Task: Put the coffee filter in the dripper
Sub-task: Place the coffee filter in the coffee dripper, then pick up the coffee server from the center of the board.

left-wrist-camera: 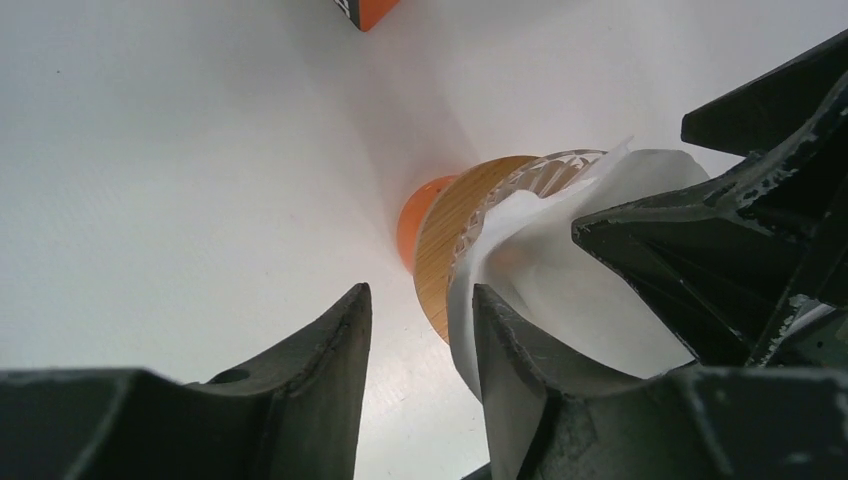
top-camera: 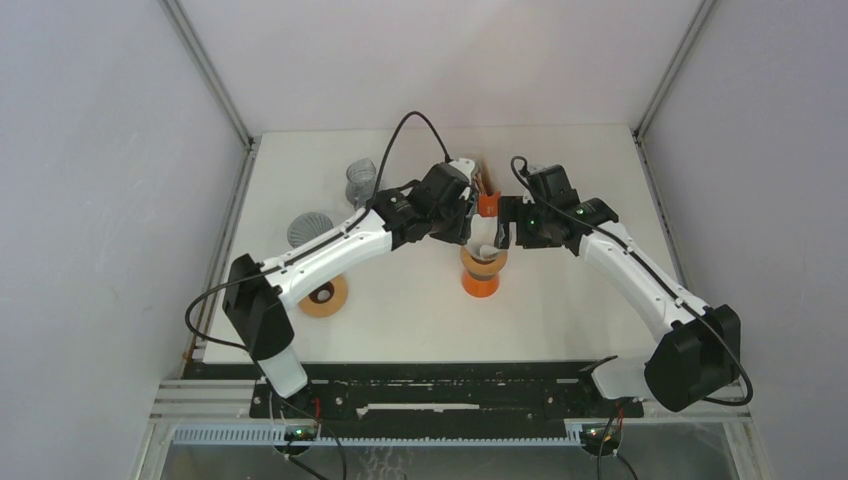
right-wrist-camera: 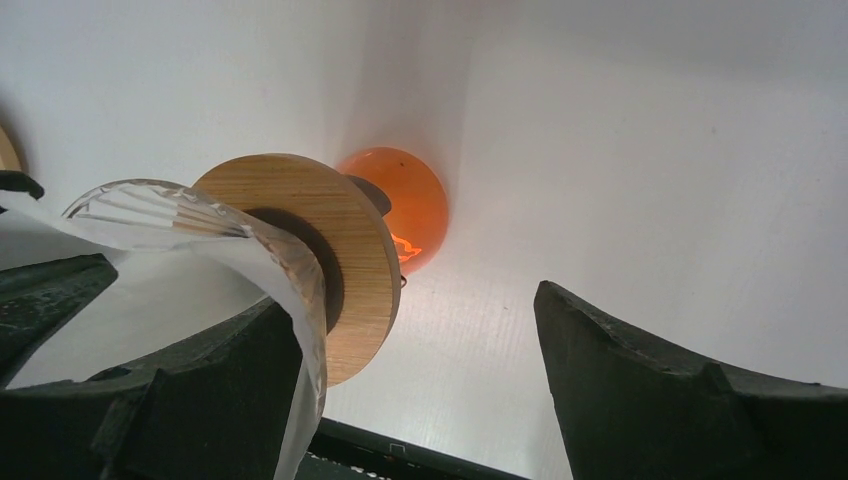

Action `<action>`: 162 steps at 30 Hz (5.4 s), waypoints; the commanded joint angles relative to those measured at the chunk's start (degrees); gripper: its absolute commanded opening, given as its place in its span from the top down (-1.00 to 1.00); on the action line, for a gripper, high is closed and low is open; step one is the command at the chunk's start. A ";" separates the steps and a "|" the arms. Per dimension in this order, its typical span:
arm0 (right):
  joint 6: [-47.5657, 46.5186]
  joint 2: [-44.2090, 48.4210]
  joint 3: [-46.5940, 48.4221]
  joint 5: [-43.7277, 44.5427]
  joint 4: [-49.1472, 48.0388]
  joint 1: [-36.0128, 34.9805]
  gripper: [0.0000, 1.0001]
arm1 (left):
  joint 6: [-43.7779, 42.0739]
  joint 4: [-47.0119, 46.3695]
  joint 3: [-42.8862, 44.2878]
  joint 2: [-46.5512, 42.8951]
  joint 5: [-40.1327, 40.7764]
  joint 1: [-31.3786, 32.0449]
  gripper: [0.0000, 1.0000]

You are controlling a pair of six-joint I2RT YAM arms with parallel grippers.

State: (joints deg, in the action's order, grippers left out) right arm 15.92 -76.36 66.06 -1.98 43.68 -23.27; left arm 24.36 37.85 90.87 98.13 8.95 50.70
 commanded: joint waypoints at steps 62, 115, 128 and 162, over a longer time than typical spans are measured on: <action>0.31 1.14 -0.83 0.19 -4.12 -0.99 -0.81 | 0.17 -1.11 -3.09 -1.26 -0.07 1.42 0.17; 0.73 4.98 0.56 -4.95 -5.87 0.12 -0.82 | 1.13 -3.45 0.37 -5.41 0.28 0.39 -0.08; 0.38 7.53 3.02 -5.80 -5.38 0.09 -0.82 | 1.83 -7.42 -2.77 -9.74 -0.54 -0.53 -0.25; -3.56 39.85 -9.01 3.47 -8.90 0.27 -0.97 | 10.47 -23.13 -32.61 -29.81 -2.75 -32.83 -0.50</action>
State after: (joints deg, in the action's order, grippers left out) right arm 13.89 -41.52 59.31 -1.80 37.71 -23.22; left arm 33.85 19.42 55.16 63.59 7.27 19.84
